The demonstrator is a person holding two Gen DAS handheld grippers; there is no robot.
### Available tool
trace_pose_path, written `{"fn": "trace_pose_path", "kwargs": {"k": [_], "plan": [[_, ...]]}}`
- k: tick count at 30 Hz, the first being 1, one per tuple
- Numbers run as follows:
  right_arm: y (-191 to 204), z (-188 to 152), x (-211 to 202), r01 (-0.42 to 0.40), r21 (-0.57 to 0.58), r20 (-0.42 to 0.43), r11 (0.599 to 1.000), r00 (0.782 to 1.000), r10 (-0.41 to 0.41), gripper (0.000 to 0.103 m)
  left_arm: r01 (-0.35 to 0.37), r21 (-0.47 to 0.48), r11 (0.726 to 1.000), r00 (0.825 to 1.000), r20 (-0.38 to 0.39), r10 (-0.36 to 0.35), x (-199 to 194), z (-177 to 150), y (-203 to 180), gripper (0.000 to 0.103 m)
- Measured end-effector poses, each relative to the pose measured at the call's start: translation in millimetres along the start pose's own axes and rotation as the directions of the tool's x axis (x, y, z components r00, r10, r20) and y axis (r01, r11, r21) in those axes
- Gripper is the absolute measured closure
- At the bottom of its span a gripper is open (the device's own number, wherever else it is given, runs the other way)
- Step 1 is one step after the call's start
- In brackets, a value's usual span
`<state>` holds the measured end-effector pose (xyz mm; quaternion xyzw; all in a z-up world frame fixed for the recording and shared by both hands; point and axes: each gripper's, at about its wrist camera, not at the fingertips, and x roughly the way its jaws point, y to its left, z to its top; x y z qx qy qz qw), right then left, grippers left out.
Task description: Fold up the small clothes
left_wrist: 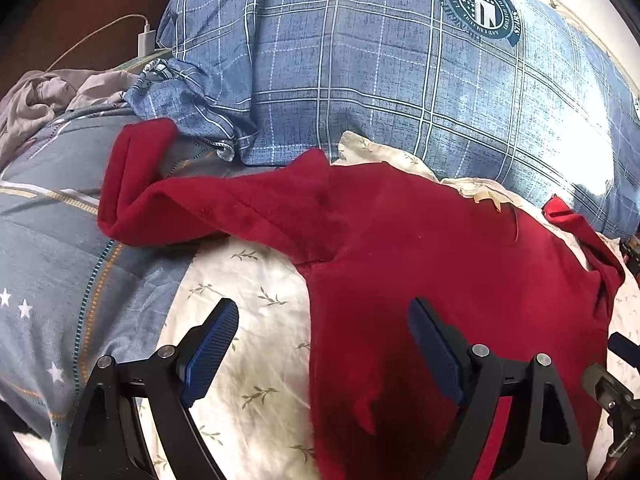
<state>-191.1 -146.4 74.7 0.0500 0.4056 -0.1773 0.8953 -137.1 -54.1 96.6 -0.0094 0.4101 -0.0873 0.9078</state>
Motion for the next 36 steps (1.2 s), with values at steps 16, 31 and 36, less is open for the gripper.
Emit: {"fn": "trace_pose_path", "kwargs": {"k": [16,31,36], "plan": [[-28,-13,32,0.142,0.057,-0.052,0.988,0.989,-0.139,0.0,-0.017,0.009,1.0,1.0,-0.018,0.017,9,1,-1,0.017],[-29,-23,49,0.184,0.024,-0.019,0.983,0.983,-0.184,0.0,-0.032,0.021,0.999,0.999,-0.04,0.033,19,1,-2,0.017],[-27,-24,49,0.186,0.015,-0.011,0.983,0.983,-0.185,0.0,-0.032,0.022,0.999,0.999,-0.042,0.033,20,0,-2,0.017]]}}
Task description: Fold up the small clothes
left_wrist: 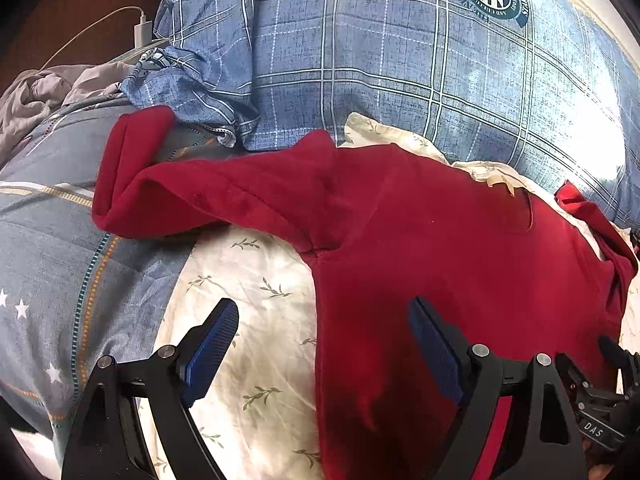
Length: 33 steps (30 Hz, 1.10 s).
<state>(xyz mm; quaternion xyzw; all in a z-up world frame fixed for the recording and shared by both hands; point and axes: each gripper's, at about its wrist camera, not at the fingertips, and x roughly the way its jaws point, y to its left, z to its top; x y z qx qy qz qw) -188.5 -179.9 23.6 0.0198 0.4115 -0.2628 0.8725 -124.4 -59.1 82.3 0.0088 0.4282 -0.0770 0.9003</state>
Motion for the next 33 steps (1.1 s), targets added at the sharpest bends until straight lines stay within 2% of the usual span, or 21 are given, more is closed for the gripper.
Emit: {"fn": "trace_pose_path", "kwargs": {"k": [6,12,19,33], "plan": [[2,4,-7,-0.022,-0.015,-0.028,1.0,0.999,0.021,0.0,0.002,-0.009,1.0,1.0,0.004,-0.002,-1,0,2,0.017],[7,13,-24,-0.117,0.051,0.003,0.992,0.993,0.117,0.0,-0.002,-0.013,1.0,1.0,0.01,0.002,-3,1,3,0.017],[29,28,-37,-0.157,-0.026,0.035,0.987,0.987,0.158,0.0,-0.009,-0.032,0.999,1.0,0.013,0.009,-3,3,7,0.017],[36,32,-30,-0.165,-0.014,0.022,0.986,0.986,0.165,0.0,-0.016,-0.037,0.999,1.0,0.001,0.016,4,4,10,0.017]]}}
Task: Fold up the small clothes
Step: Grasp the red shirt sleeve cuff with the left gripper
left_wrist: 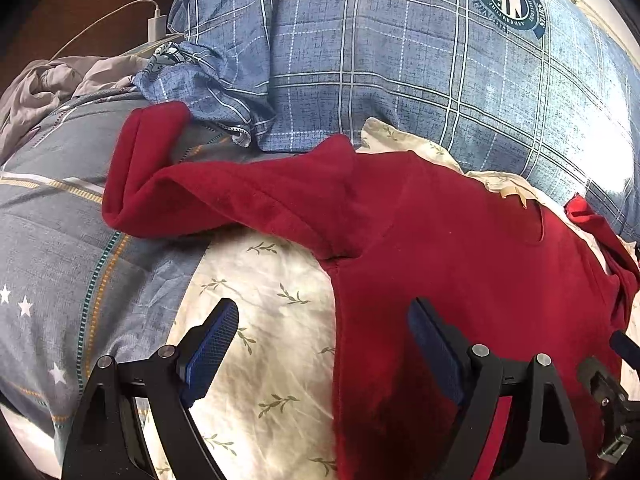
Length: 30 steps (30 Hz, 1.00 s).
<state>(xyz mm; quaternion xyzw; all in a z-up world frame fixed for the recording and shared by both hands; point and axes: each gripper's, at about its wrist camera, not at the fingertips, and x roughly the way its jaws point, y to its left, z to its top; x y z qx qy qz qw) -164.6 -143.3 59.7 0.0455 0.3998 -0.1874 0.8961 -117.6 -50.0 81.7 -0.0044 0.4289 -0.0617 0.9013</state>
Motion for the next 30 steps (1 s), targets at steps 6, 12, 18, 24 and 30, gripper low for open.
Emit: {"fn": "trace_pose_path", "kwargs": {"k": [6,12,18,24,30], "plan": [[-3,-2,7,-0.004,0.018,-0.028,1.0,1.0,0.004,0.0,-0.005,-0.006,1.0,1.0,-0.005,0.005,3,3,3,0.017],[-3,-2,8,-0.017,0.012,-0.033,1.0,0.999,0.017,0.0,-0.059,-0.118,0.991,0.997,0.036,0.063,-9,17,40,0.017],[-7,0,10,-0.033,0.014,-0.039,0.999,0.999,0.033,0.0,-0.209,-0.23,0.95,0.972,0.055,0.228,-16,51,93,0.017],[-6,-4,15,-0.063,0.017,-0.062,0.998,0.996,0.064,0.0,-0.313,-0.22,0.924,0.948,-0.02,0.317,31,86,115,0.036],[-7,-4,14,-0.074,0.014,-0.064,0.997,0.995,0.075,0.0,-0.243,-0.316,0.917,0.968,-0.015,0.252,47,93,142,0.038]]}}
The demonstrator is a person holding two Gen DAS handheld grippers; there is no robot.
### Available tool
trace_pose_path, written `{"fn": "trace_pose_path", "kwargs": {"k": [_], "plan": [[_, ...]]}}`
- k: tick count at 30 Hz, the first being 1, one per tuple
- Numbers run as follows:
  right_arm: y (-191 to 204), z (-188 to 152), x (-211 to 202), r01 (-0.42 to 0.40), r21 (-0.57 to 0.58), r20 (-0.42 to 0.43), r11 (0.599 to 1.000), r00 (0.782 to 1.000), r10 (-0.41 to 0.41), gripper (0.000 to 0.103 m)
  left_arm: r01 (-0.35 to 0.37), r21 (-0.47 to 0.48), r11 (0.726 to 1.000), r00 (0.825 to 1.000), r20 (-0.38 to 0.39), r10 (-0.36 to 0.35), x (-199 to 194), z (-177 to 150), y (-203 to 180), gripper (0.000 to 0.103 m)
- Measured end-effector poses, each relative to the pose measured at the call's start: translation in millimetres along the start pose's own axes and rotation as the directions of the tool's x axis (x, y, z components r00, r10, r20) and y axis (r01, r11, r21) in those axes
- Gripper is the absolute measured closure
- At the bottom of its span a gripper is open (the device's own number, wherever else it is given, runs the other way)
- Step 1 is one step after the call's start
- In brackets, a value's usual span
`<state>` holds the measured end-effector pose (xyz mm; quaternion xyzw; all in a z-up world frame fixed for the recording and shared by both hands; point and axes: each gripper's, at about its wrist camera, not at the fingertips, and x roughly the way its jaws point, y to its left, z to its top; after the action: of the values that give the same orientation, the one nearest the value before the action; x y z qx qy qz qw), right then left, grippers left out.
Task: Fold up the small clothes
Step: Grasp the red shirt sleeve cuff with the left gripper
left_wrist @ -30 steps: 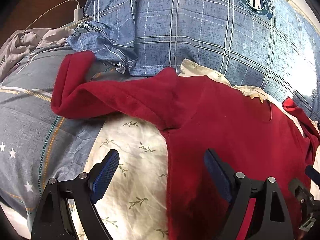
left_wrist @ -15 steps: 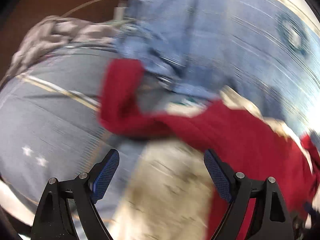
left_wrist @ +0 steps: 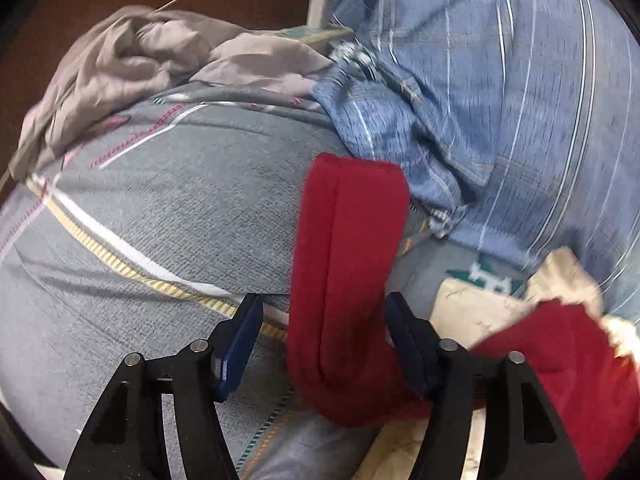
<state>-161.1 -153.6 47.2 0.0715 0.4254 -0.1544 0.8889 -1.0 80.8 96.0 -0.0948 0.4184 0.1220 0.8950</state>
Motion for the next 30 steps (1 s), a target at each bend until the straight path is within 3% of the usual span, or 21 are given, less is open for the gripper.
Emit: {"fn": "trace_pose_path", "kwargs": {"k": [4,9,11,12,13,16,20,23,25,27,30], "plan": [[-1,0,8,-0.019,0.021,-0.015,1.0,1.0,0.019,0.0,0.002,-0.004,1.0,1.0,0.021,-0.002,7,7,4,0.027],[1,-4,14,-0.02,0.009,-0.029,1.0,0.999,0.02,0.0,-0.091,0.107,0.99,0.995,0.046,0.087,22,6,-20,0.026],[1,-4,14,-0.023,0.005,-0.031,1.0,0.999,0.023,0.0,-0.103,0.144,0.984,0.993,0.064,0.095,28,7,-29,0.045],[-1,-4,13,-0.025,0.011,-0.03,1.0,0.999,0.026,0.0,-0.083,0.143,0.986,0.996,0.054,0.076,32,9,-28,0.084],[-3,-3,12,-0.026,0.018,-0.029,0.999,0.999,0.027,0.0,-0.043,0.116,0.992,0.999,0.014,0.042,38,12,-24,0.09],[-8,-3,9,-0.027,0.031,-0.026,0.999,0.999,0.028,0.0,0.066,0.051,0.997,0.998,-0.022,-0.065,31,23,-13,0.092],[-16,-2,5,-0.021,0.051,-0.013,0.998,1.0,0.022,0.0,0.144,0.104,0.984,0.983,0.096,-0.154,-27,44,-24,0.093],[-23,-1,1,-0.028,0.084,-0.003,0.996,1.0,0.028,0.0,0.206,0.153,0.966,0.951,0.2,-0.235,-84,65,-38,0.093],[-27,0,-3,-0.029,0.101,0.011,0.994,1.0,0.028,0.0,0.272,0.191,0.943,0.918,0.243,-0.314,-122,75,-52,0.093],[-33,0,-7,-0.027,0.115,0.026,0.993,0.999,0.025,0.0,0.322,0.221,0.92,0.89,0.26,-0.374,-148,75,-66,0.093],[-45,3,-15,-0.019,0.141,0.042,0.99,0.999,0.013,0.0,0.427,0.284,0.858,0.834,0.242,-0.495,-183,64,-93,0.092]]}}
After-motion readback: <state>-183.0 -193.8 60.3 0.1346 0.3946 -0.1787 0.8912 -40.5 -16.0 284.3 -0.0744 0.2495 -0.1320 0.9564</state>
